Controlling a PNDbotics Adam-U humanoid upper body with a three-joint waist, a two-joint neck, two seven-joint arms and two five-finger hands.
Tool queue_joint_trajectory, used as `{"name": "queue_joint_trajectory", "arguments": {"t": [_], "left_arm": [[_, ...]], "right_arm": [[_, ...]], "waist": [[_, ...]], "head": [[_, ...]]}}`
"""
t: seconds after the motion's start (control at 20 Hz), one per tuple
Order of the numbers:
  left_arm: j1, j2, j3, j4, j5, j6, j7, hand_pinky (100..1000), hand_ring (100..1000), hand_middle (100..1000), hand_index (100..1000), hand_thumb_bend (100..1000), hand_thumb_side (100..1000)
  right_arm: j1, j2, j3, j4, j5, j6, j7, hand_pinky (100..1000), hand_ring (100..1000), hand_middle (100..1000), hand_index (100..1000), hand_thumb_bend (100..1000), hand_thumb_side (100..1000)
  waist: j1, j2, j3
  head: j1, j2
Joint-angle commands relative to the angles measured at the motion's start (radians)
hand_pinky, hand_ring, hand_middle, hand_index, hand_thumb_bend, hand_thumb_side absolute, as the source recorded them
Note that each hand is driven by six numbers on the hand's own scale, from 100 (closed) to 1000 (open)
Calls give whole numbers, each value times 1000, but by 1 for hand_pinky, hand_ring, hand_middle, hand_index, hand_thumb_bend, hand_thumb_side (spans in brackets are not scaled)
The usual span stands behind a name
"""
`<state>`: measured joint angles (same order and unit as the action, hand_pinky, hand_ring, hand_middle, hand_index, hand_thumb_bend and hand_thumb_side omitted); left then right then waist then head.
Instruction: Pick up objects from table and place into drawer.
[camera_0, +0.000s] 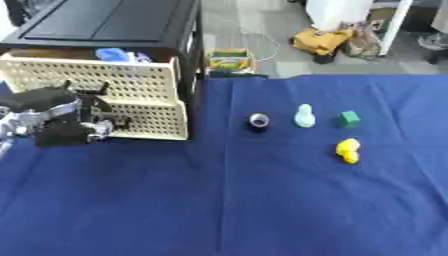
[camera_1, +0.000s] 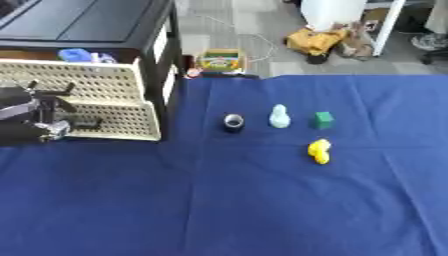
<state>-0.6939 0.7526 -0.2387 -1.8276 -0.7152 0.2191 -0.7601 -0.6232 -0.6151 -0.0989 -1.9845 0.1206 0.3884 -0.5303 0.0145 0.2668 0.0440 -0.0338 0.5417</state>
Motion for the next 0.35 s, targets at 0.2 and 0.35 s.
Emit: {"name": "queue_joint_trajectory", "arguments": {"t": [0.2,0.35], "left_arm": [[4,42,99,-161,70,-19,-39,470,479,443,753,100,1000],[4,43,127,-171,109,-29,-5,465,470,431,737,100,1000]], "right_arm": [[-5,-18,-16,-16,-5,2,-7,533,564,553,736,401,861],[-2,-19,-17,-16,-6,3,-10,533,564,553,736,402,862]], "waist": [[-6,-28,8],[-8,-30,12]], "head": [[-12,6],[-15,9]]}}
